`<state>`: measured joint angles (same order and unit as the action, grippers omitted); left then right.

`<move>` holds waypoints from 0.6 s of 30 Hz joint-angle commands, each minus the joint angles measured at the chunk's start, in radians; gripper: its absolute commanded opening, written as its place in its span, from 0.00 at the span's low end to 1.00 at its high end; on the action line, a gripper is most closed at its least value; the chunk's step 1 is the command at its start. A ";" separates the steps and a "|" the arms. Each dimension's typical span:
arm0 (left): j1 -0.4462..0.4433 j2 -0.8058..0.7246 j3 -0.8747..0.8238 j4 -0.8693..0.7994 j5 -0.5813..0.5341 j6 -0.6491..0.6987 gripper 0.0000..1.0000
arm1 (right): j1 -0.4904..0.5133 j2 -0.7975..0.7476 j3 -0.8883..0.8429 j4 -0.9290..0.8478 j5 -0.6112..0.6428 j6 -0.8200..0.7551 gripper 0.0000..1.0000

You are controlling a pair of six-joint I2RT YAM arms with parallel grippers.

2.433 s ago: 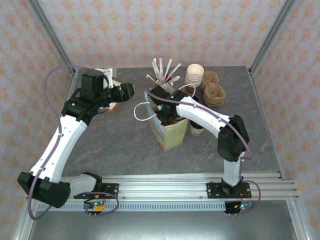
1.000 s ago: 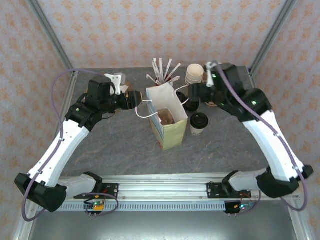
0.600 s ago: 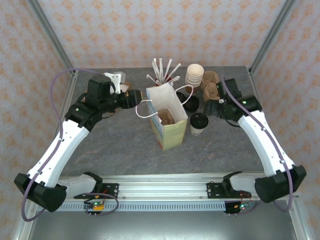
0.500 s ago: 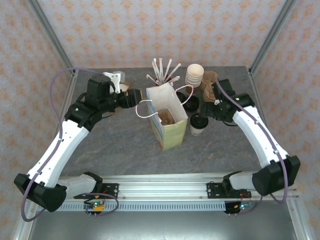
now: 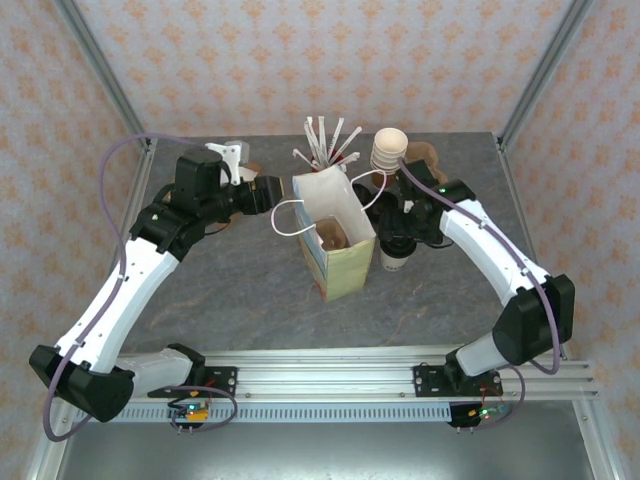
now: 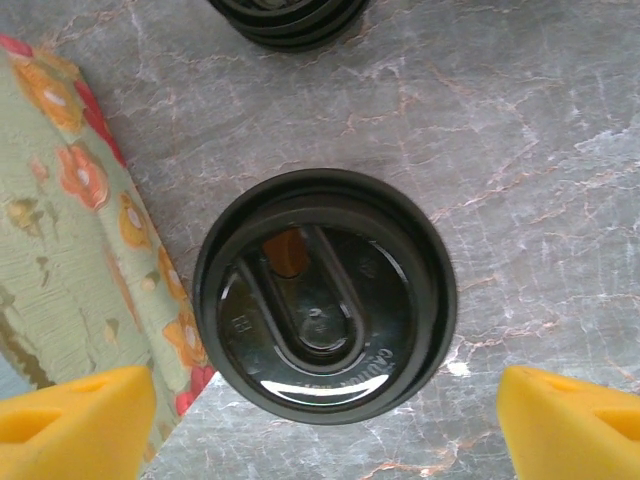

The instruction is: Pack the takeout coffee

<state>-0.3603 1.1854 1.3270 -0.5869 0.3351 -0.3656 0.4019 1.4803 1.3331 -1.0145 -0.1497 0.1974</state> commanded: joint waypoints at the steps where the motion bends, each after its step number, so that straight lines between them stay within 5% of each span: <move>1: -0.008 0.001 0.012 -0.027 -0.002 0.027 0.72 | 0.019 0.024 0.043 -0.026 0.050 -0.030 0.89; 18: -0.008 0.003 0.031 -0.039 0.096 0.041 0.75 | 0.074 0.093 0.073 -0.059 0.134 -0.066 0.91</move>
<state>-0.3603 1.1873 1.3270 -0.6136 0.4026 -0.3428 0.4751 1.5665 1.3746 -1.0317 -0.0776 0.1520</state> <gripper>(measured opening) 0.747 0.905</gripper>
